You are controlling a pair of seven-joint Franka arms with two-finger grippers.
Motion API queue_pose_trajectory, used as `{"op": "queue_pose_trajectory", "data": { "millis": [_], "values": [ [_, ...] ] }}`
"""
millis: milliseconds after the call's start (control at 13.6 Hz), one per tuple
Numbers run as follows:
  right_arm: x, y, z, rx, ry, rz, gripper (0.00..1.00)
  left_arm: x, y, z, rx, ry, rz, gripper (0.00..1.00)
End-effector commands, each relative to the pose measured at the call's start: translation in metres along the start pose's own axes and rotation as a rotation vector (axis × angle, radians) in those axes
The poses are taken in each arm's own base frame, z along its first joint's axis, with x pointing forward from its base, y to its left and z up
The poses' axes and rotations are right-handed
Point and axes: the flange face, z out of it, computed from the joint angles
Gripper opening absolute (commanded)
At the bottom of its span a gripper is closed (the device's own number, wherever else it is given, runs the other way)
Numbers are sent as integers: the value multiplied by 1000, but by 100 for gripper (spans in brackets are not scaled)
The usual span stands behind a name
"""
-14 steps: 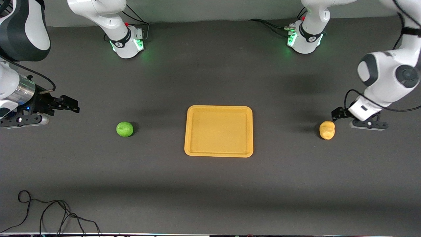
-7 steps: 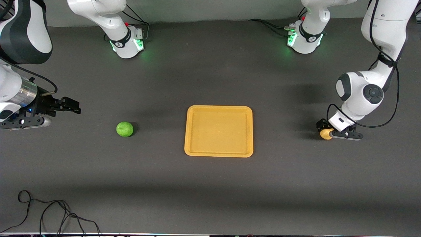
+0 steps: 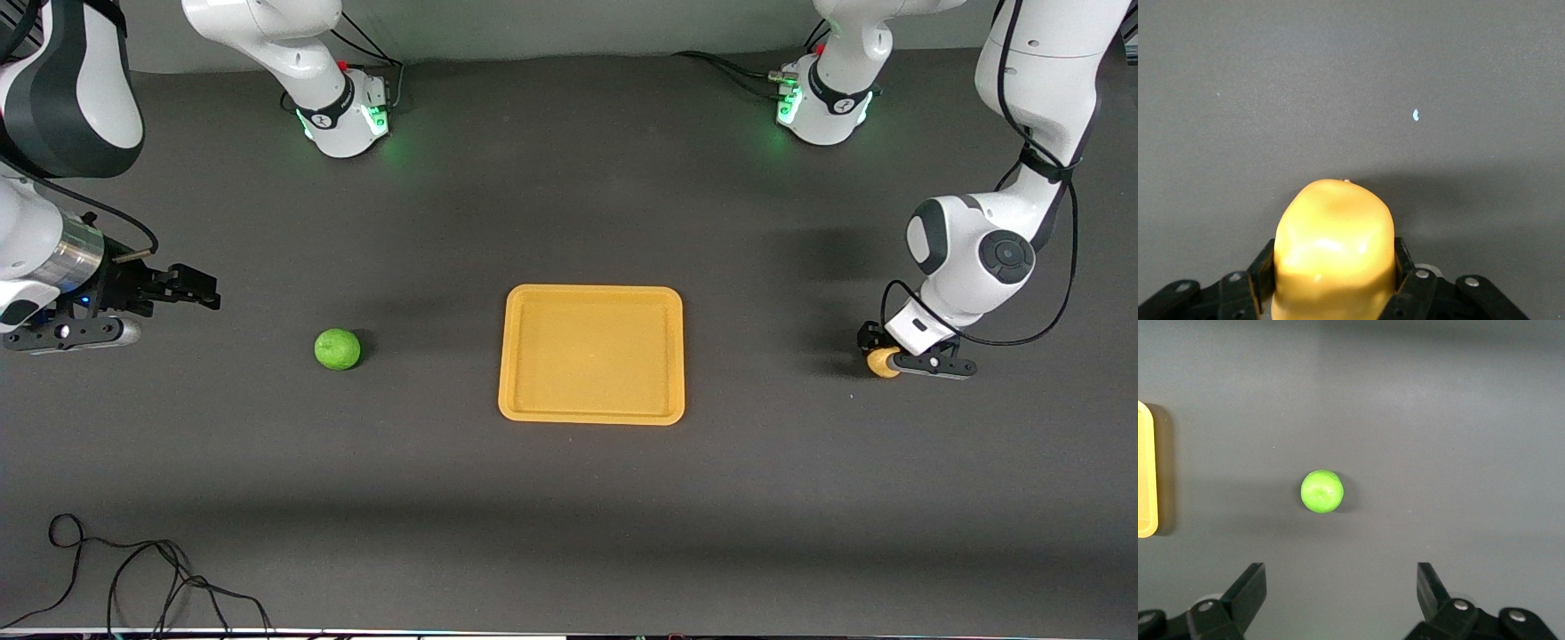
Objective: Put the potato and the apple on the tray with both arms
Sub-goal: 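Close the left gripper on the yellow potato and lift it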
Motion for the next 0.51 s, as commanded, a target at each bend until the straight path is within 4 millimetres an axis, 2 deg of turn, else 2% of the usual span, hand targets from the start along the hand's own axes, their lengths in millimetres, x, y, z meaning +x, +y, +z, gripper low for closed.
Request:
{"op": "queue_pose_trajectory", "data": {
  "millis": [0, 220, 294, 367, 441],
  "values": [
    [1, -2, 0, 6, 11, 20, 100, 10, -4, -34, 3, -18, -7, 36],
    [1, -2, 1, 7, 8, 20, 100, 30, -16, -118, -2, -39, -22, 36],
    [0, -2, 3, 7, 5, 20, 100, 39, -14, -142, -14, -59, -35, 36],
    [1, -2, 3, 7, 6, 20, 100, 51, -7, -164, -23, -85, -49, 36],
    [0, -2, 3, 7, 5, 22, 100, 63, 8, -182, -28, -111, -73, 36]
  ]
}}
